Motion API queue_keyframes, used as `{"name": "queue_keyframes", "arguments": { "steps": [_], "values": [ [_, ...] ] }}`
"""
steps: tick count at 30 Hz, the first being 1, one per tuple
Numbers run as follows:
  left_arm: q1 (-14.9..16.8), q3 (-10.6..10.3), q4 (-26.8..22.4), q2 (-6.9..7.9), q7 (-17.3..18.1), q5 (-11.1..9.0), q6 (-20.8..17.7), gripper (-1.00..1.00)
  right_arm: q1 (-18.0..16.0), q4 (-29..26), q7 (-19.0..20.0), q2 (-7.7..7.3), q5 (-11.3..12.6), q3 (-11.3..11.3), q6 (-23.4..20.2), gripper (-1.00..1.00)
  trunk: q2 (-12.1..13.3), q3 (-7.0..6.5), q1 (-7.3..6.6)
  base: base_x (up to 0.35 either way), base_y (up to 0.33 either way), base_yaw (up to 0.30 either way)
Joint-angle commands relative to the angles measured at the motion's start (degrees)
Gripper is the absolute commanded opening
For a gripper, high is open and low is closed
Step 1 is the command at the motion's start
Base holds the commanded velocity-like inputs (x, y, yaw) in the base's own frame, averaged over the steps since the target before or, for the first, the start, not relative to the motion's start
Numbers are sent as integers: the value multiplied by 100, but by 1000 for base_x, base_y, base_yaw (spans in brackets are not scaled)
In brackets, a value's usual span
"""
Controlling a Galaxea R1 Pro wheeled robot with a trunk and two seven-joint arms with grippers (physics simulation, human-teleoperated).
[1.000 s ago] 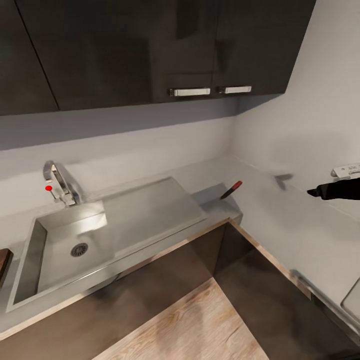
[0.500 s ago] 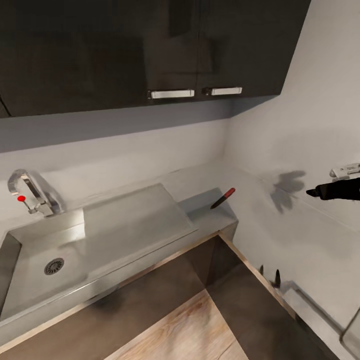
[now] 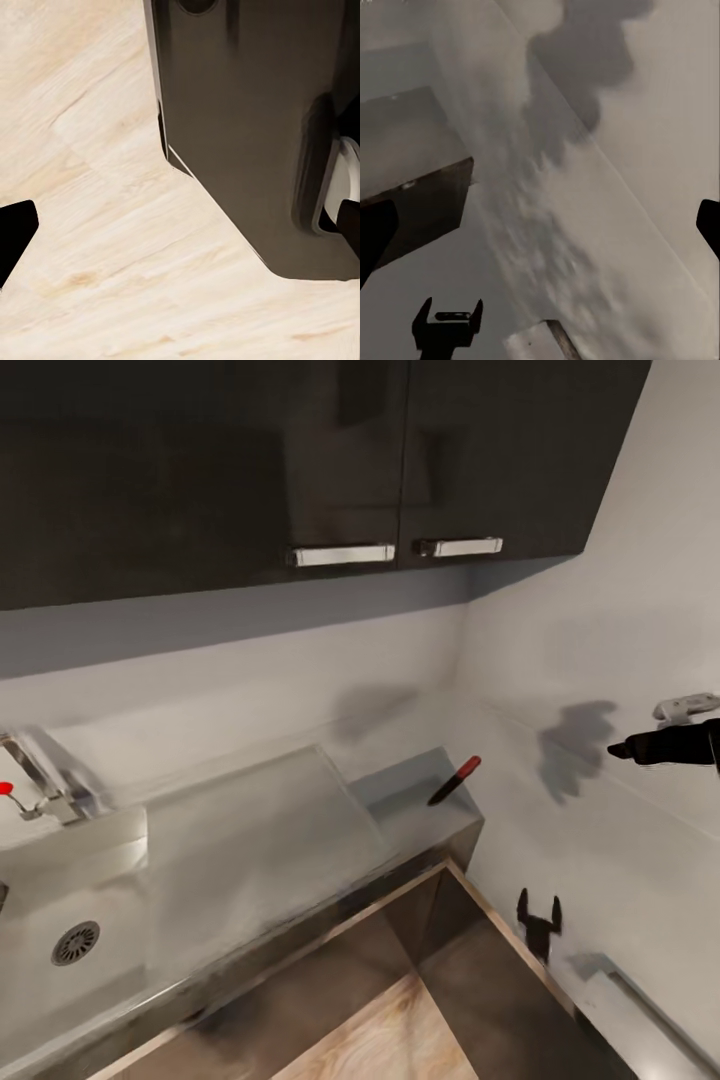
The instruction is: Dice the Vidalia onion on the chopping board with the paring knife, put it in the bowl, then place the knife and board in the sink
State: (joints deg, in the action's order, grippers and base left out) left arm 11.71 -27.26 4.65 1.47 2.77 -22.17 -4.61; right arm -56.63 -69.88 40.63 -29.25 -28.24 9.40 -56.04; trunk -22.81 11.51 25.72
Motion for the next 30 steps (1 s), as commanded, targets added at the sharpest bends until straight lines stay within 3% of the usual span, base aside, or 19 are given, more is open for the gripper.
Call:
{"name": "queue_keyframes", "arguments": {
  "steps": [1, 8, 30],
  "values": [
    [7, -47, 9, 0, 28, -60, -12, 100, -6, -2, 59, 1, -59, 1, -12, 100, -11, 11, 6, 294, -7, 0],
    [7, -47, 9, 1, 26, -60, -8, 100, -6, 20, 59, 4, -56, -175, -12, 100, -11, 11, 6, 272, -129, 0],
    [7, -45, 9, 13, 29, -60, -7, 100, -6, 159, 67, 7, -52, -196, -3, 100, -11, 11, 6, 174, -20, 0]
  ]
}}
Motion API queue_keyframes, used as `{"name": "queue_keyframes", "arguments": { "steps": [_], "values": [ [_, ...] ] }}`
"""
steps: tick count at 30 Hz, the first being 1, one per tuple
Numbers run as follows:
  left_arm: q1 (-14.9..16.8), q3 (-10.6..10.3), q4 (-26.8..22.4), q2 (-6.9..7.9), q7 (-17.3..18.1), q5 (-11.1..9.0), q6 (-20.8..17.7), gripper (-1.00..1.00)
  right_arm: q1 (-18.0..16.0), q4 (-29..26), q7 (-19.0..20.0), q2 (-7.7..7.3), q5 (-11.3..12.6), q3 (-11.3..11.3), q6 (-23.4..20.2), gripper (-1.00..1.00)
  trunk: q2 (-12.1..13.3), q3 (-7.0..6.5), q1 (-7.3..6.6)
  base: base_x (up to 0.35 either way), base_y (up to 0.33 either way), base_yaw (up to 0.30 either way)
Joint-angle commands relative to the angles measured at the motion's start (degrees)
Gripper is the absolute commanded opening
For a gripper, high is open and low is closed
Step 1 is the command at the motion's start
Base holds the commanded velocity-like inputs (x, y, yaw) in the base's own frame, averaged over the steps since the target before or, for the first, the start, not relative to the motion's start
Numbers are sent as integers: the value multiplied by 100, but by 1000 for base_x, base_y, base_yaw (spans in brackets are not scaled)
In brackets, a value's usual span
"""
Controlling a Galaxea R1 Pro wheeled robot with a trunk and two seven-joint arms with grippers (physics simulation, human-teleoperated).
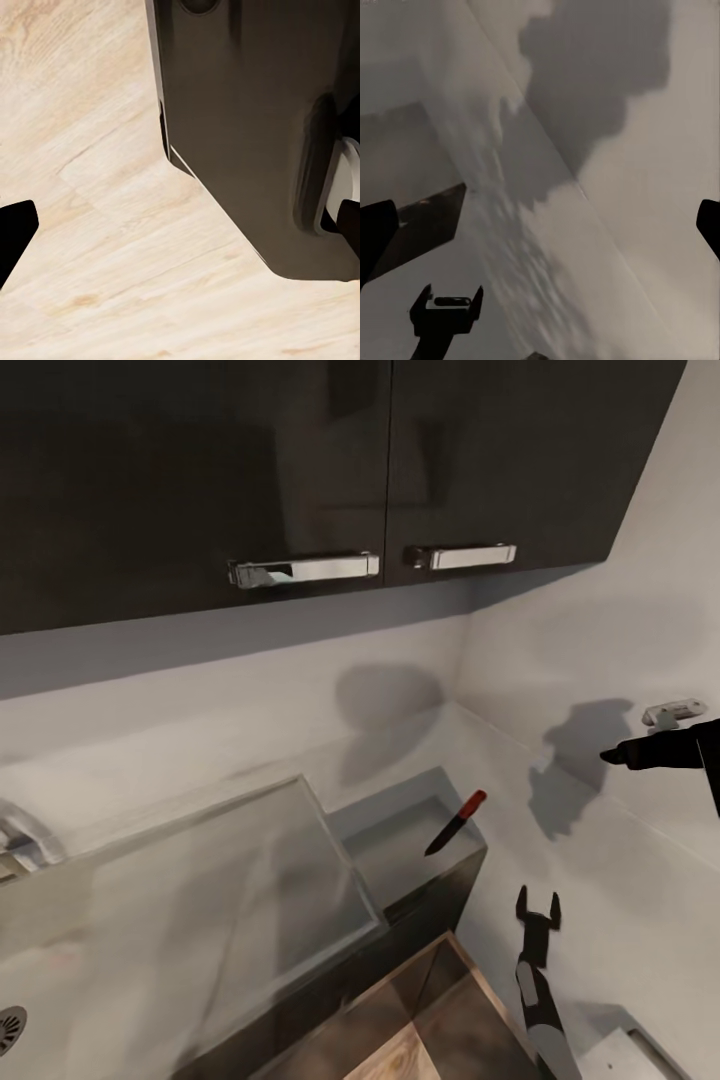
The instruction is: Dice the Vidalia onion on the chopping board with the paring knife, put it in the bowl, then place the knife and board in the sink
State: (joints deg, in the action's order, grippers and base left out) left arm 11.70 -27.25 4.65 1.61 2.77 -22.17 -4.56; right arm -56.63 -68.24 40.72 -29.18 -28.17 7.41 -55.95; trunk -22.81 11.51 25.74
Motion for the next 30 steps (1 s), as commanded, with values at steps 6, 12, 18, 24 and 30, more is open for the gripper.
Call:
{"name": "queue_keyframes", "arguments": {
  "steps": [6, 12, 18, 24, 30],
  "values": [
    [7, -46, 9, -2, 30, -60, -11, 100, -6, -5, 61, 0, -58, -8, -3, 100, -11, 11, 4, 62, 0, 0],
    [7, -51, 9, -10, 28, -60, -10, 100, -11, -35, 327, 24, -28, -1559, 23, 100, -11, 11, 4, 6, 0, 0],
    [7, -52, 9, -11, 30, -60, -11, 100, -13, -69, 950, 285, -22, -2303, 46, 100, -11, 11, 4, 0, 0, 0],
    [7, -52, 9, -11, 29, -60, -12, 100, -14, -95, 1246, 388, -15, -2390, 417, 100, -11, 11, 4, 0, 0, 0],
    [7, -52, 9, -11, 28, -60, -13, 100, -14, -326, 1753, 397, -28, -2383, 552, 100, -11, 11, 4, 0, 0, 0]
  ]
}}
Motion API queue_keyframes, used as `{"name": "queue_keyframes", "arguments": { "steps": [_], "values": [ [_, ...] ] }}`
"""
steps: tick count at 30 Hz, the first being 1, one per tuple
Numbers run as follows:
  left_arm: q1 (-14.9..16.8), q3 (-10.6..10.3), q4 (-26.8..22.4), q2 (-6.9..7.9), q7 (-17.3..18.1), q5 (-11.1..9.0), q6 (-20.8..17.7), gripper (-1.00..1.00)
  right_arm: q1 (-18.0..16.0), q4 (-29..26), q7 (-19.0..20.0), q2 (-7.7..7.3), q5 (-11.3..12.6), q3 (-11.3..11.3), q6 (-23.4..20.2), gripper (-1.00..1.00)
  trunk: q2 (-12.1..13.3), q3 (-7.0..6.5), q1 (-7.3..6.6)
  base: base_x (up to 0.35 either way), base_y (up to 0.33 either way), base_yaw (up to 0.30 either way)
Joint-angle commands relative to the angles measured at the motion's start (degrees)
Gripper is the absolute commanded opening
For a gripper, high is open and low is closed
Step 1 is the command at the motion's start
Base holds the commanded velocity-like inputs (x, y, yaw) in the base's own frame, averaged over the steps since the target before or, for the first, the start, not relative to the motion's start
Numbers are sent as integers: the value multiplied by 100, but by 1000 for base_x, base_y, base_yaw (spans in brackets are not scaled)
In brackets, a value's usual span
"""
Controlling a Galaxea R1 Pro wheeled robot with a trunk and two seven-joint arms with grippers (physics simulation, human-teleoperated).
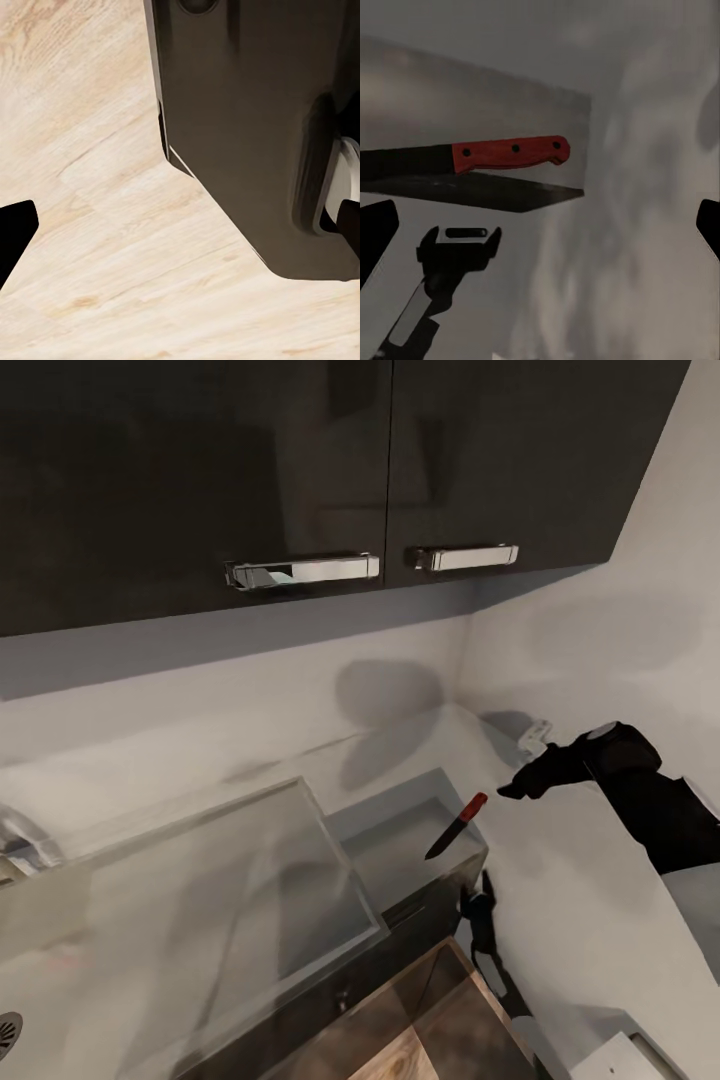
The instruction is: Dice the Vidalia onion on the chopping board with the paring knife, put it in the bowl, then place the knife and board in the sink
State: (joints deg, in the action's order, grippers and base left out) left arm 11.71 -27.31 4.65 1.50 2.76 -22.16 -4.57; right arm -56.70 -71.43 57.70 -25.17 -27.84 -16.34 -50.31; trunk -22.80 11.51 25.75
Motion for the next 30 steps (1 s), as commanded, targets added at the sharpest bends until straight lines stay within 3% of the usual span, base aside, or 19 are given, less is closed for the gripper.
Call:
{"name": "queue_keyframes", "arguments": {
  "steps": [1, 30],
  "values": [
    [7, -46, 9, -1, 28, -60, -11, 100, -7, -23, 64, -4, -63, -7, -11, 100, -11, 11, 3, 0, 0, 0],
    [7, -42, 9, -1, 32, -56, -9, 100, -6, -82, 72, -14, -87, 4, -23, 100, -11, 11, 3, 49, 0, 0]
  ]
}}
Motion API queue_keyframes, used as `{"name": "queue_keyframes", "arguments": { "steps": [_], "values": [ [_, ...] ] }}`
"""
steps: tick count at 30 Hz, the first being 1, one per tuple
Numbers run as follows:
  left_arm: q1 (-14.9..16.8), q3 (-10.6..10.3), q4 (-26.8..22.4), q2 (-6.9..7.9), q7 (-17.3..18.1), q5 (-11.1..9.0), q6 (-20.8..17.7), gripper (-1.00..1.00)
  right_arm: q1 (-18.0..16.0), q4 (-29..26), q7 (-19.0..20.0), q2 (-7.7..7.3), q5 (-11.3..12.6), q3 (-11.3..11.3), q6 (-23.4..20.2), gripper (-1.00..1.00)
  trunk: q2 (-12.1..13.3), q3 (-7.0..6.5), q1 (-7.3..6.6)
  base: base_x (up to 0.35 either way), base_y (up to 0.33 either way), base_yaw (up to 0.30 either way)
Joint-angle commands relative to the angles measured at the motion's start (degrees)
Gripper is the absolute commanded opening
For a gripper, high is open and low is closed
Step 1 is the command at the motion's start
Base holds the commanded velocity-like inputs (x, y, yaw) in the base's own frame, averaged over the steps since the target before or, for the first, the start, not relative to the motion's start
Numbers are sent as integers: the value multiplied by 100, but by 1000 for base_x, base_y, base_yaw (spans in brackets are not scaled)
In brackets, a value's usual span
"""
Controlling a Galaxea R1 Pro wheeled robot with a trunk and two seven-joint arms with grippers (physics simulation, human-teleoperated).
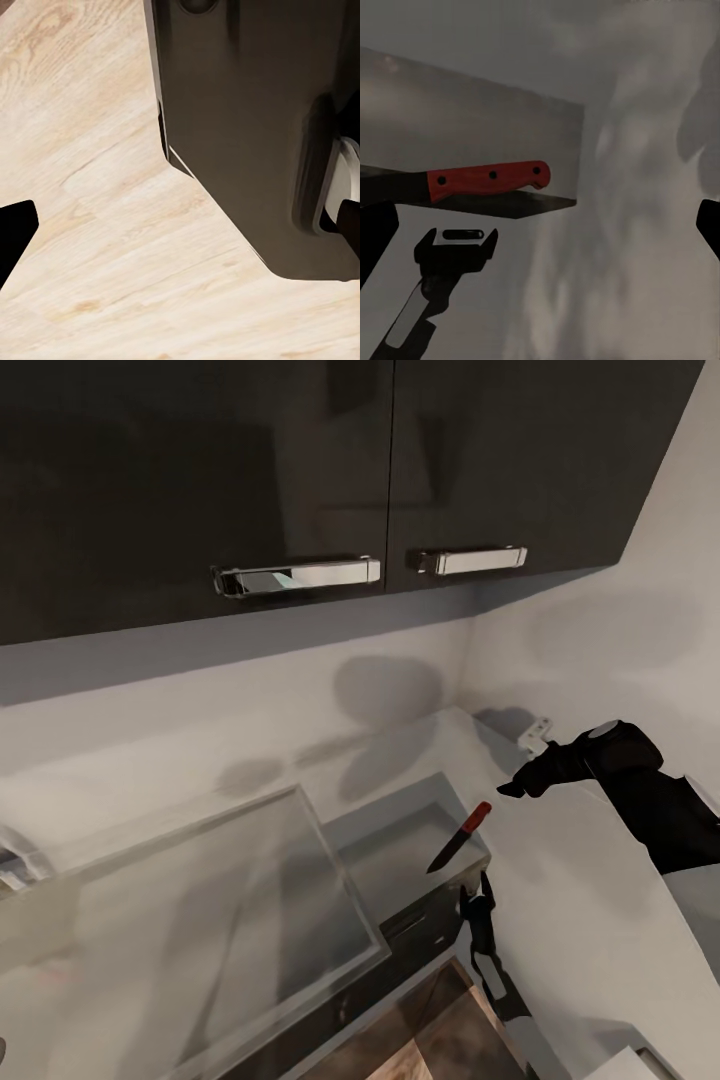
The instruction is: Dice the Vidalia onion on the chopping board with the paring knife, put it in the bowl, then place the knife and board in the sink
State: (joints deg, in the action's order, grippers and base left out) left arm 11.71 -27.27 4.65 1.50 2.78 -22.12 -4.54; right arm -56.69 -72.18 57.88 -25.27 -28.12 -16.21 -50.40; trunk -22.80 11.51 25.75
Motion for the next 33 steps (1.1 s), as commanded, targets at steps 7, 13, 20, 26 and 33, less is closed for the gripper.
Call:
{"name": "queue_keyframes", "arguments": {
  "steps": [7, 13, 20, 26, 33],
  "values": [
    [7, -48, 10, -1, 29, -59, -12, 100, -6, -6, 49, -4, -62, 2, -13, 100, -12, 11, 3, 1, 5, 0],
    [7, -49, 10, -1, 29, -57, -12, 100, -6, 0, 41, -4, -62, 2, -13, 100, -12, 11, 3, 0, 3, 0],
    [7, -44, 9, -1, 29, -58, -12, 100, -8, 2, 32, -4, -67, -4, -13, 100, -12, 11, 3, 0, 23, 0],
    [7, -44, 10, -1, 29, -59, -12, 100, -6, 2, 24, -4, -71, -5, -13, 100, -12, 11, 3, 6, 57, 0],
    [7, -43, 10, -1, 29, -58, -12, 100, -4, 2, 22, -4, -71, -5, -13, 100, -12, 11, 3, 1, 5, 0]
  ]
}}
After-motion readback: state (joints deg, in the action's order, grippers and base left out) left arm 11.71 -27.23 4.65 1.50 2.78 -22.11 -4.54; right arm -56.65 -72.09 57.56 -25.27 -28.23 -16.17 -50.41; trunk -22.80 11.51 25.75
